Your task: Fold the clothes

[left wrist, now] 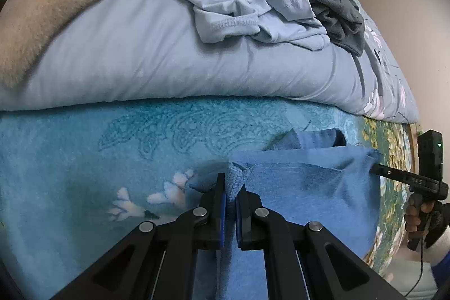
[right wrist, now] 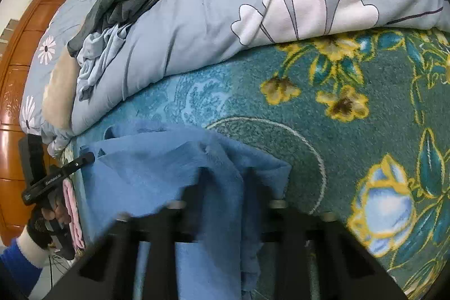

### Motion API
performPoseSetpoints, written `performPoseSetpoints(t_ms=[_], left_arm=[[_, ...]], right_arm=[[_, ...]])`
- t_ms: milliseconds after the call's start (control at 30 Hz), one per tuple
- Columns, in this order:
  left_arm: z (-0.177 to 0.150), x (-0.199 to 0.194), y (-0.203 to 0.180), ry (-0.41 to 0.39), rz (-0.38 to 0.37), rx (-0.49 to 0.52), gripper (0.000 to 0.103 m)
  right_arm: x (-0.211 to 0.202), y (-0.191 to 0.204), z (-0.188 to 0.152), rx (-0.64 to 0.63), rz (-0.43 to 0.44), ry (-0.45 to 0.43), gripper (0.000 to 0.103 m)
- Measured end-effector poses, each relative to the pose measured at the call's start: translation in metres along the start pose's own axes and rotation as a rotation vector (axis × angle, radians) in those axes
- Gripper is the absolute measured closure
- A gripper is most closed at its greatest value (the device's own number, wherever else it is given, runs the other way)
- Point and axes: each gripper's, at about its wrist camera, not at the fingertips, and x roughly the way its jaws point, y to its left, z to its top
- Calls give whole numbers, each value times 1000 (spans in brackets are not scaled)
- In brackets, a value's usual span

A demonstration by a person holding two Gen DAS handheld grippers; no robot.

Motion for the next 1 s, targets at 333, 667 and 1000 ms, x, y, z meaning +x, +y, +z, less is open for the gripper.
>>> performPoseSetpoints(t_ms=[333, 667, 1000], left_arm=[[13, 1, -11, -60, 7, -19, 100], [11, 11, 7, -4, 106, -59, 95], [-6, -30, 37, -48, 225, -132, 68]], right_arm=[[-15, -8, 2, 52, 9, -83, 100], [-6, -21, 0, 80, -78, -52, 100], [-40, -37, -36, 126, -118, -84, 86]])
